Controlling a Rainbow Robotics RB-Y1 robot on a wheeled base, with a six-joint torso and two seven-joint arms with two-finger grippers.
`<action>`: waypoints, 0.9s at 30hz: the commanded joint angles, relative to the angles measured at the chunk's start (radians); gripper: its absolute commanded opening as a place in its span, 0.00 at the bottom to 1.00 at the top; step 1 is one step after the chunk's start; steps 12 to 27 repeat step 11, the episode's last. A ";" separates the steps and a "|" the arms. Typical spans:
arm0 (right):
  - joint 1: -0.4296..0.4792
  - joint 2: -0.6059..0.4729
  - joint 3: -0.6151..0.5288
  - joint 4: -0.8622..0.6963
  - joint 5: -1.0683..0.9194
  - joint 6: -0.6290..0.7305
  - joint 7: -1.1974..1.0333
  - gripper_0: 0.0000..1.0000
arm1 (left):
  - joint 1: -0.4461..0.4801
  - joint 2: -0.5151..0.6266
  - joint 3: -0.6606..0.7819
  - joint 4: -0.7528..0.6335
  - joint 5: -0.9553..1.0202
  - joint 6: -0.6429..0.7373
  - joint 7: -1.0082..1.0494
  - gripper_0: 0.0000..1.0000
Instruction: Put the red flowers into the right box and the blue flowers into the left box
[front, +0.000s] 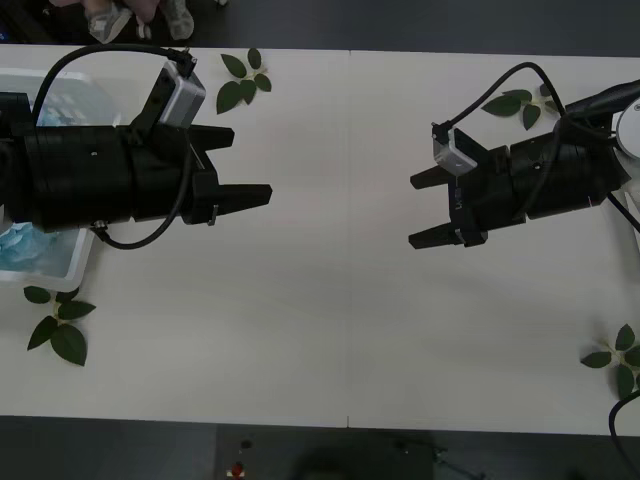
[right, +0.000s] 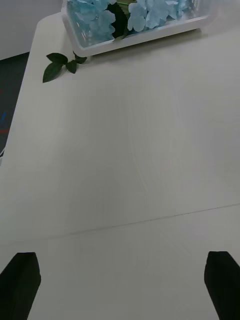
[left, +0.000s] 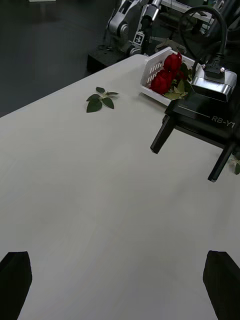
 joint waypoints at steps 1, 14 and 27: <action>-0.027 -0.003 0.000 -0.014 -0.005 -0.001 -0.006 1.00 | -0.006 0.012 0.015 -0.010 -0.005 -0.008 -0.050 1.00; -0.027 -0.003 0.000 -0.014 -0.005 -0.001 -0.006 1.00 | -0.006 0.012 0.015 -0.010 -0.005 -0.008 -0.050 1.00; -0.027 -0.003 0.000 -0.014 -0.005 -0.001 -0.006 1.00 | -0.006 0.012 0.015 -0.010 -0.005 -0.008 -0.050 1.00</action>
